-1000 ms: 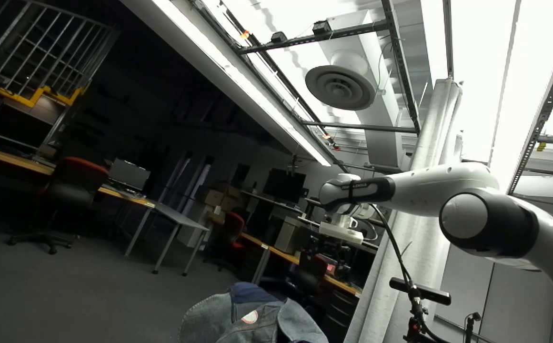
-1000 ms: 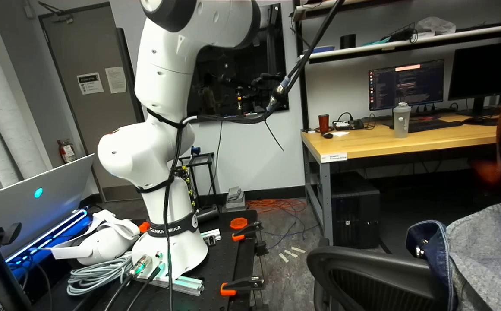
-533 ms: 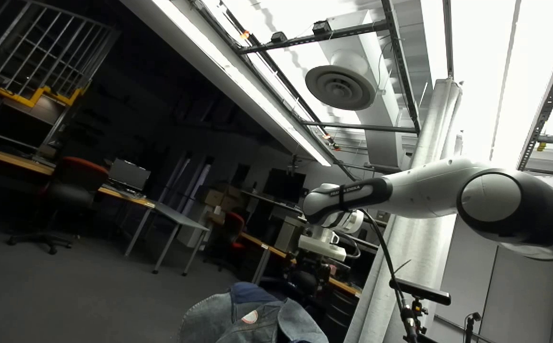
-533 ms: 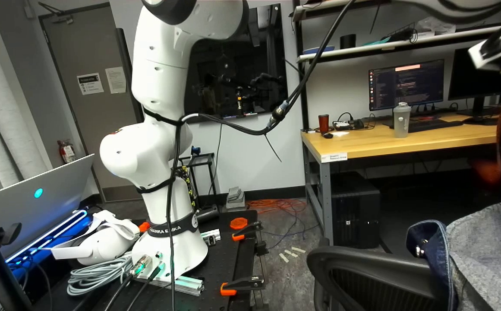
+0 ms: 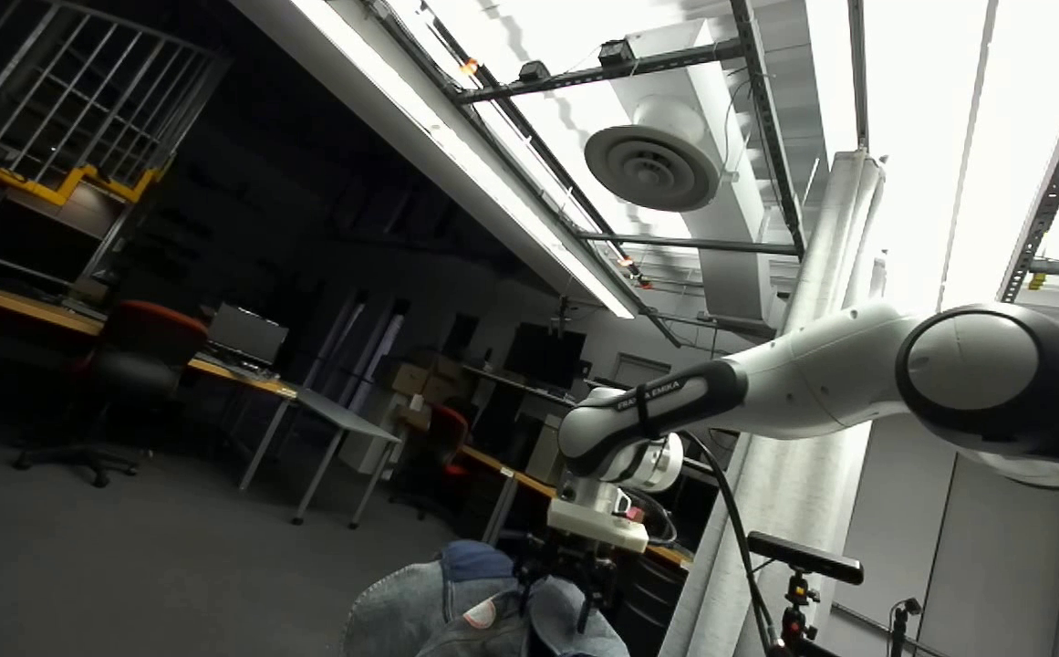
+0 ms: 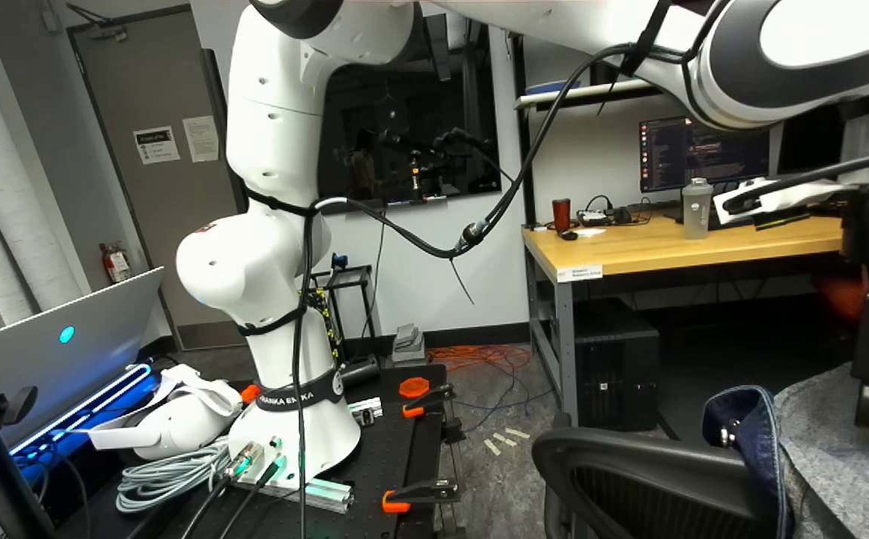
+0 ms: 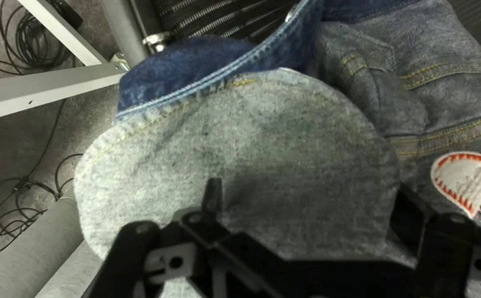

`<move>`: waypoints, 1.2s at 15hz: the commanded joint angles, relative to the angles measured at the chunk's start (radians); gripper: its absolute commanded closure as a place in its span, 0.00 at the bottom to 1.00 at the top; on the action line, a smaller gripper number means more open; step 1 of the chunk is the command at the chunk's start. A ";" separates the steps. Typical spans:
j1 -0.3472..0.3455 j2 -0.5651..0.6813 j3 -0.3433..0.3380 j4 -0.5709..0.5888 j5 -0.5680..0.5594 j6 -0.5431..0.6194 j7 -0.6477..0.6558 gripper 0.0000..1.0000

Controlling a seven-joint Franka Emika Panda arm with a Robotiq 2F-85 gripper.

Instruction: Remove the jean jacket from the backrest of the chair, place the jacket on the backrest, remove the jacket from the backrest

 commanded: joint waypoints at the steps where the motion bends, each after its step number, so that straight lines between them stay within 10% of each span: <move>1: 0.013 -0.045 -0.006 -0.086 0.001 0.065 0.006 0.32; 10: 0.052 -0.108 -0.001 -0.120 -0.040 0.134 -0.001 0.99; 18: 0.105 -0.168 0.040 0.014 -0.134 0.103 -0.018 0.97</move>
